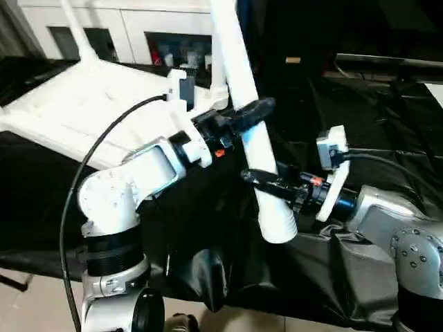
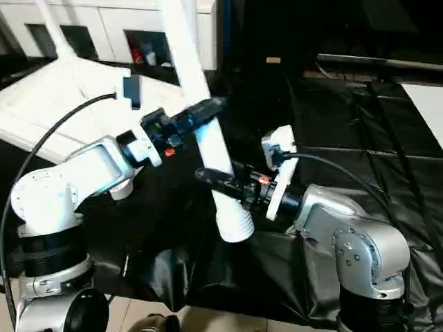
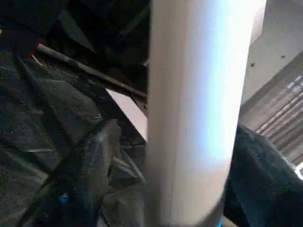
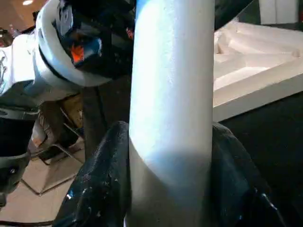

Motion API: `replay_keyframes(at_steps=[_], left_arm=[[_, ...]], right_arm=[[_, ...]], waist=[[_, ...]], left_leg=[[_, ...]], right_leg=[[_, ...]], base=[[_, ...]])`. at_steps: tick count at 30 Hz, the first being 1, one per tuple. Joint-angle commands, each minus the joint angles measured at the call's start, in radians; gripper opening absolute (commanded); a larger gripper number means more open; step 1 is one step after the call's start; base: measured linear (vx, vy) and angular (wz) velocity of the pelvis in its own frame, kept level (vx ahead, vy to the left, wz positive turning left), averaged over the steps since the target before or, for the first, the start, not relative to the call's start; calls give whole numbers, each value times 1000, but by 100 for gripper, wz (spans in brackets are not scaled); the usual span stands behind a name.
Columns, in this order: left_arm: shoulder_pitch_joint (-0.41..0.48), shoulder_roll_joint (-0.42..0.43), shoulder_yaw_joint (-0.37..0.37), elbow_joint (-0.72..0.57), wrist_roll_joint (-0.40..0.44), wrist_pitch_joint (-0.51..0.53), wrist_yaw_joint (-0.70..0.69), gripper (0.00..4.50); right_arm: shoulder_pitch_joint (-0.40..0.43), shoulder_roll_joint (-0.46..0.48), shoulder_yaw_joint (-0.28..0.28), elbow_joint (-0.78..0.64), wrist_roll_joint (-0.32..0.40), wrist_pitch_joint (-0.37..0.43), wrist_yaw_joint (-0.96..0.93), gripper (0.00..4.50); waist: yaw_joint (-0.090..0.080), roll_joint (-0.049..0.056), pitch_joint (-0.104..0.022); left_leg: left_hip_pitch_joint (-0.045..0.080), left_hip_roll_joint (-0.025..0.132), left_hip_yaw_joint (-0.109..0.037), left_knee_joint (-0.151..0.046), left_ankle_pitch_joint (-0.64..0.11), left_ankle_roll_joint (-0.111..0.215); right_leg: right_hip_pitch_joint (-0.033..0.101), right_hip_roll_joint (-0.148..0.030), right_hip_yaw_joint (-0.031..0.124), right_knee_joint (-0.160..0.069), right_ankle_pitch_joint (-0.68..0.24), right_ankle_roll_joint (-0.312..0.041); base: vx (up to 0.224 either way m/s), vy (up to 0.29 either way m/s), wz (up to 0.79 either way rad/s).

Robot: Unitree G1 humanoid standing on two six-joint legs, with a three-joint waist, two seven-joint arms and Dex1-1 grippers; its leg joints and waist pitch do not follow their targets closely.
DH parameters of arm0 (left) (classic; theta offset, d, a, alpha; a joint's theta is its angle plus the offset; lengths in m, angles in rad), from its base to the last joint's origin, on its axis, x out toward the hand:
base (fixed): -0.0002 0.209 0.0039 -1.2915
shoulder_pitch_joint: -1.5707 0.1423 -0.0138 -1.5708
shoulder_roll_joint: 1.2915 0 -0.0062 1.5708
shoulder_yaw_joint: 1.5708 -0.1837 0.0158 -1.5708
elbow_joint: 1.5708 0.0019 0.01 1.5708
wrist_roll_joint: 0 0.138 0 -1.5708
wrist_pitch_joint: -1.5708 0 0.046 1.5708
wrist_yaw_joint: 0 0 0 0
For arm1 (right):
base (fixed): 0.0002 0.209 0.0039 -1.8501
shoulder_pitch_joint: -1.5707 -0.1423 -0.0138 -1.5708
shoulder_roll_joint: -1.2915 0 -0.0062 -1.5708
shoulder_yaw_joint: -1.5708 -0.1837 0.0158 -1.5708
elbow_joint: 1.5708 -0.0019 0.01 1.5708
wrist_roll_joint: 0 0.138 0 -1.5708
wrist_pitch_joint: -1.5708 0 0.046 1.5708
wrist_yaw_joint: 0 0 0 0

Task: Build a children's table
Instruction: Pick table leg

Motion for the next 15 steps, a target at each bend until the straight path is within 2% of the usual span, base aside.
replay_keyframes(at_steps=[1,4,8,10,14,15], left_arm=[[-5,8,3,-17,-13,13,17,346],[-5,17,7,-19,-20,16,20,305],[2,23,-1,-27,-38,27,13,297],[4,23,-1,-30,-46,27,16,264],[0,32,-9,-31,-43,6,7,258],[-1,38,-14,-31,-40,2,1,230]], right_arm=[[-17,5,8,-7,20,-5,-12,181],[-19,-1,13,2,23,-9,-17,181],[-23,-10,19,12,18,-17,-18,181],[-28,-10,20,19,16,-21,-22,181],[-32,-13,23,24,17,-25,-26,181],[-34,-14,26,25,17,-26,-29,181]], waist=[[2,-13,-62],[4,-15,-61],[4,-15,-62],[4,-16,-62],[4,-18,-64],[5,-18,-64]], left_leg=[[38,47,-24,-65,-65,3],[38,47,-24,-65,-71,3],[39,48,-23,-65,-79,-6],[39,47,-23,-64,-72,-5],[38,46,-23,-62,-55,3],[38,46,-22,-61,-47,8]], right_leg=[[27,-73,37,-72,47,-177],[29,-75,37,-72,34,-176],[29,-75,38,-73,19,-174],[29,-75,38,-72,24,-174],[31,-74,38,-69,50,-176],[31,-73,38,-68,61,-176]], base=[[0,0,0],[0,0,0],[0,0,0],[0,0,0],[0,0,0],[0,0,0]])
